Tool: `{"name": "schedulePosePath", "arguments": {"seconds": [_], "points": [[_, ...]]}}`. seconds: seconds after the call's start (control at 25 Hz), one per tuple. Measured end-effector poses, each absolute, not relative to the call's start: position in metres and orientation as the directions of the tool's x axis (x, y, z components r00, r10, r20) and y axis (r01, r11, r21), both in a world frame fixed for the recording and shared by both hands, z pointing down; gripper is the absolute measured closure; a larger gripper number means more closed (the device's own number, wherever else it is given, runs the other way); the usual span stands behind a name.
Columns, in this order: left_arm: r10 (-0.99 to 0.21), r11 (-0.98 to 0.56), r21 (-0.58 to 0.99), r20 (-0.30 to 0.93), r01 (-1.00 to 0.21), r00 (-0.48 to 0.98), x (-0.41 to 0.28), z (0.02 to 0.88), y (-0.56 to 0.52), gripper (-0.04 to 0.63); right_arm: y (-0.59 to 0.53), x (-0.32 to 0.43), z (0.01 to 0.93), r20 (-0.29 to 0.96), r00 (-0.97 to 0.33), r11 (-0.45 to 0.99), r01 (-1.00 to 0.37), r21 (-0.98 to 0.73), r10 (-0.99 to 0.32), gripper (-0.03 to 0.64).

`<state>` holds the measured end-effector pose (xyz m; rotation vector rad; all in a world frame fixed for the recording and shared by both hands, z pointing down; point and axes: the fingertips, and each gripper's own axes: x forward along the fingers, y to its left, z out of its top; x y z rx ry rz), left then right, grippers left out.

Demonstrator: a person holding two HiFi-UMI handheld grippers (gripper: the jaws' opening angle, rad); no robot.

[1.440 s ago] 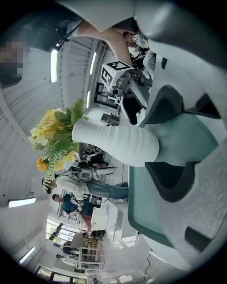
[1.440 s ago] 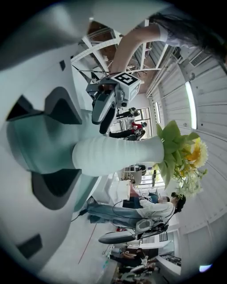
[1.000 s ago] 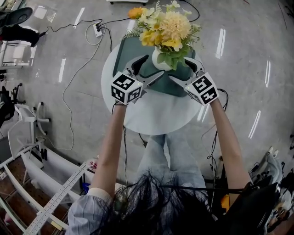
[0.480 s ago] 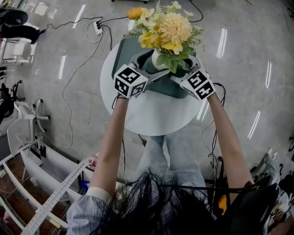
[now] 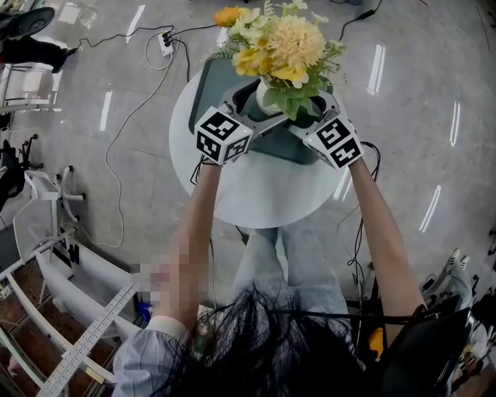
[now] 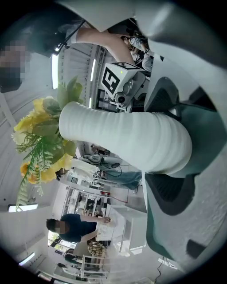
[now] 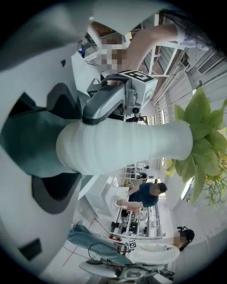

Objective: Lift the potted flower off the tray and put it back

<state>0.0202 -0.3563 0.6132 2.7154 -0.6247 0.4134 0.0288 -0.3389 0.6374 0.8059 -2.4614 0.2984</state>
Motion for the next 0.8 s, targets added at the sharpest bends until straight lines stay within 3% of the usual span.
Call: {"name": "schedulePosePath", "arguments": {"seconds": [0.8], "points": [[-0.395, -0.844, 0.256, 0.298, -0.471, 0.869, 0.016, 0.594, -0.335, 0.178, -0.315, 0.021, 0.618, 0.545, -0.680, 0.766, -0.635, -0.102, -0.491, 0.256]]}}
